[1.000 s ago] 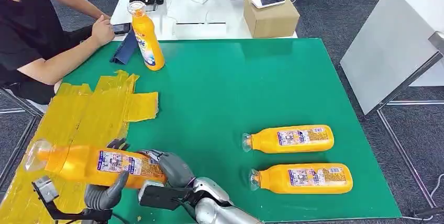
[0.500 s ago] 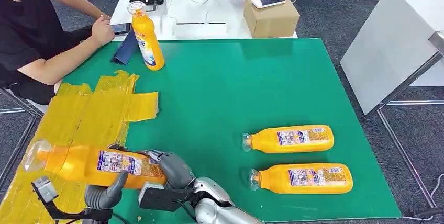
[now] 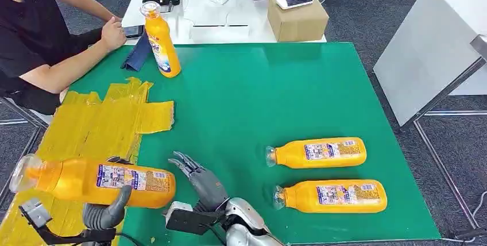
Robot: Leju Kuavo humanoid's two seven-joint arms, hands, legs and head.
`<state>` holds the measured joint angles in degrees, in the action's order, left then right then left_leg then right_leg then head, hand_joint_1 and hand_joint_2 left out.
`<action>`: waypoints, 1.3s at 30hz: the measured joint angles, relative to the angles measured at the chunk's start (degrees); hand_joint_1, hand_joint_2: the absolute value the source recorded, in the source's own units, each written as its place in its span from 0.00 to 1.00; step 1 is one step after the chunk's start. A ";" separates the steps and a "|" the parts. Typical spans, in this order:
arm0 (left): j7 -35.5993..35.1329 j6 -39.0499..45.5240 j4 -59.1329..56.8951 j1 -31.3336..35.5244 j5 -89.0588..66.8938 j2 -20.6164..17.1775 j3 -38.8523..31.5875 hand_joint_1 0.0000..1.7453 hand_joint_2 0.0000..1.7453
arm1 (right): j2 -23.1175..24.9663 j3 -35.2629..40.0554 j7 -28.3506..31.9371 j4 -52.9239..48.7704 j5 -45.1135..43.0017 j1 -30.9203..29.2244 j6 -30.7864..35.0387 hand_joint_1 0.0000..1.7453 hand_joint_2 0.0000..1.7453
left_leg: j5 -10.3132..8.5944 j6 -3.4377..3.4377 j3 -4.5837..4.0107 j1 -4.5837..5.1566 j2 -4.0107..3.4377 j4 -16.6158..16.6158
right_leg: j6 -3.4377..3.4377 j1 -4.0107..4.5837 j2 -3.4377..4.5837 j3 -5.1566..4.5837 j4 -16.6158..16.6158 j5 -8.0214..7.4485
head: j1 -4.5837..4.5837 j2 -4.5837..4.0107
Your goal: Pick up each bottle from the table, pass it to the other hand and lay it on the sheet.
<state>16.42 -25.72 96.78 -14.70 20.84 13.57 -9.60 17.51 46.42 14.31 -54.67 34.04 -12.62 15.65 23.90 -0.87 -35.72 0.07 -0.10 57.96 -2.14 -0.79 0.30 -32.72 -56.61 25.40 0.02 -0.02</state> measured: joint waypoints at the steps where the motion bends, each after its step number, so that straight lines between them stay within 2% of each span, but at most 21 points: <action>1: 1.38 1.01 0.55 0.00 -2.19 0.07 -0.83 1.00 1.00 | -0.55 -0.98 -1.47 -2.54 2.25 1.29 0.13 0.00 0.00 | 0.00 0.00 0.00 0.00 0.00 0.00 | 0.00 0.00 0.00 0.00 0.00 0.00 | 0.00 0.00; 4: 9.19 7.18 3.11 0.13 -15.15 0.61 -4.83 1.00 1.00 | -2.93 -4.26 -4.81 -13.63 7.32 6.12 -0.92 0.00 0.00 | 0.01 0.00 -0.01 0.00 0.00 0.00 | 0.00 0.00 0.00 -0.03 0.00 0.00 | 0.02 0.00; 5: 13.01 11.71 4.42 0.23 -22.38 0.90 -6.39 1.00 1.00 | -3.94 -5.49 -5.02 -18.06 7.58 8.11 -1.86 0.00 0.00 | 0.01 0.00 -0.03 0.00 0.00 0.00 | 0.00 -0.01 0.00 -0.05 0.00 0.00 | 0.02 0.00; 6: 16.55 17.72 5.93 0.33 -30.36 1.12 -7.83 1.00 1.00 | -5.12 -6.71 -5.20 -22.54 7.62 9.91 -2.69 0.00 1.00 | 0.01 0.00 -0.07 0.01 0.01 0.00 | 0.00 -0.01 -0.01 -0.07 0.01 0.00 | 0.02 0.00; 8: 20.06 30.93 8.51 0.58 -46.73 1.27 -9.64 1.00 1.00 | -7.89 -8.66 -5.31 -30.67 7.58 12.15 -3.48 0.00 1.00 | 0.02 -0.02 -0.12 0.05 0.01 0.00 | 0.00 -0.04 -0.01 -0.10 0.02 0.00 | 0.04 0.00; 10: 19.45 42.68 9.55 0.45 -63.43 1.18 -9.94 1.00 1.00 | -10.95 -10.34 -5.39 -37.49 7.51 13.30 -3.15 0.00 1.00 | 0.04 -0.05 -0.10 0.12 0.04 0.00 | -0.02 -0.11 -0.02 -0.10 0.04 0.01 | 0.02 0.00; 11: 18.09 47.93 9.48 0.04 -72.61 1.07 -9.83 1.00 1.00 | -12.70 -11.28 -5.33 -40.59 6.94 13.86 -2.40 0.00 0.00 | 0.04 -0.06 -0.09 0.20 0.05 0.00 | -0.03 -0.19 -0.02 -0.12 0.04 0.02 | 0.02 0.00; 14: 12.19 59.22 6.20 -1.66 -94.25 -0.08 -7.83 1.00 1.00 | -16.97 -14.11 -3.37 -47.80 2.15 15.74 -0.09 0.00 0.00 | 0.05 -0.08 -0.09 0.29 0.03 0.00 | -0.09 -0.27 -0.01 -0.14 0.05 -0.02 | 0.04 0.00; 17: 3.26 63.12 -0.52 -1.99 -105.90 -2.21 -3.44 1.00 1.00 | -20.16 -17.16 -1.17 -52.52 -1.96 17.06 0.19 0.00 0.00 | 0.01 -0.13 -0.07 0.34 0.03 0.00 | -0.13 -0.35 -0.02 -0.19 0.07 -0.05 | 0.07 0.00; 19: -6.19 62.86 -6.30 -1.35 -109.69 -5.87 1.65 1.00 1.00 | -22.07 -18.99 -0.67 -54.85 -3.74 17.75 -1.72 0.00 0.00 | 0.01 -0.13 -0.04 0.33 0.03 0.00 | -0.13 -0.34 -0.01 -0.31 0.07 -0.05 | 0.02 0.00; 20: -9.83 62.73 -8.82 -0.96 -110.20 -7.63 4.60 1.00 1.00 | -22.88 -19.69 -0.63 -55.66 -4.09 18.08 -2.36 0.00 1.00 | 0.01 -0.13 -0.05 0.34 0.04 0.00 | -0.14 -0.34 -0.01 -0.14 0.07 -0.06 | 0.02 0.00; 24: -16.51 60.65 -18.32 2.27 -110.76 -11.67 13.65 1.00 1.00 | -25.65 -21.96 -0.06 -58.04 -4.95 20.13 -5.20 0.00 1.00 | -0.04 -0.19 -0.03 0.33 0.06 0.00 | -0.18 -0.34 -0.07 -0.14 0.07 -0.08 | 0.05 0.00; 27: -16.99 60.50 -24.54 5.94 -110.81 -13.00 19.14 1.00 1.00 | -27.51 -23.40 0.48 -59.29 -5.25 22.00 -7.23 0.00 1.00 | -0.05 -0.21 0.08 0.40 0.50 -0.01 | -0.38 -0.40 -0.48 0.01 0.07 0.11 | 0.04 0.00; 34: -17.45 60.67 -31.50 11.17 -110.81 -14.43 24.42 1.00 1.00 | -29.55 -25.02 0.66 -60.73 -5.49 23.99 -7.78 0.00 1.00 | 0.31 -0.62 1.00 0.62 0.66 -0.08 | -0.63 -0.58 -0.60 0.74 0.10 0.43 | 0.07 0.00; 35: -17.45 60.69 -31.87 11.41 -110.81 -14.51 24.70 0.05 1.00 | -29.68 -25.09 0.66 -60.80 -5.52 24.04 -7.78 0.00 1.00 | 0.32 -0.63 1.07 0.63 0.67 -0.08 | -0.62 -0.59 -0.62 0.81 0.11 0.44 | 0.07 0.00; 36: -17.45 60.69 -32.18 11.67 -110.81 -14.60 24.92 0.00 1.00 | -29.81 -25.15 0.64 -60.91 -5.49 24.12 -7.91 0.00 1.00 | 0.34 -0.63 1.12 0.64 0.67 -0.08 | -0.57 -0.60 -0.63 0.87 0.11 0.48 | 0.07 0.00; 37: -17.36 60.63 -32.53 11.95 -110.70 -14.69 25.18 0.00 0.00 | -29.94 -25.31 0.60 -60.97 -5.26 24.28 -8.39 0.00 1.00 | 0.36 -0.63 1.15 0.65 0.68 -0.08 | -0.56 -0.60 -0.65 0.91 0.11 0.50 | 0.07 0.00; 39: -16.81 60.12 -33.38 12.48 -109.52 -14.78 25.49 0.00 0.00 | -30.88 -25.39 -0.28 -61.28 -4.49 25.08 -9.75 0.00 1.00 | 0.35 -0.64 1.24 0.67 0.72 -0.08 | -0.55 -0.63 -0.71 0.93 0.12 0.50 | 0.09 0.00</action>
<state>-0.39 34.40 63.40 -2.22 -88.67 -1.20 15.89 -13.38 21.03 14.03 -115.95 29.55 12.45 5.90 24.25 -1.51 -34.48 0.75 0.62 57.88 -2.69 -1.42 -0.40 -31.80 -56.48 25.90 0.11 -0.02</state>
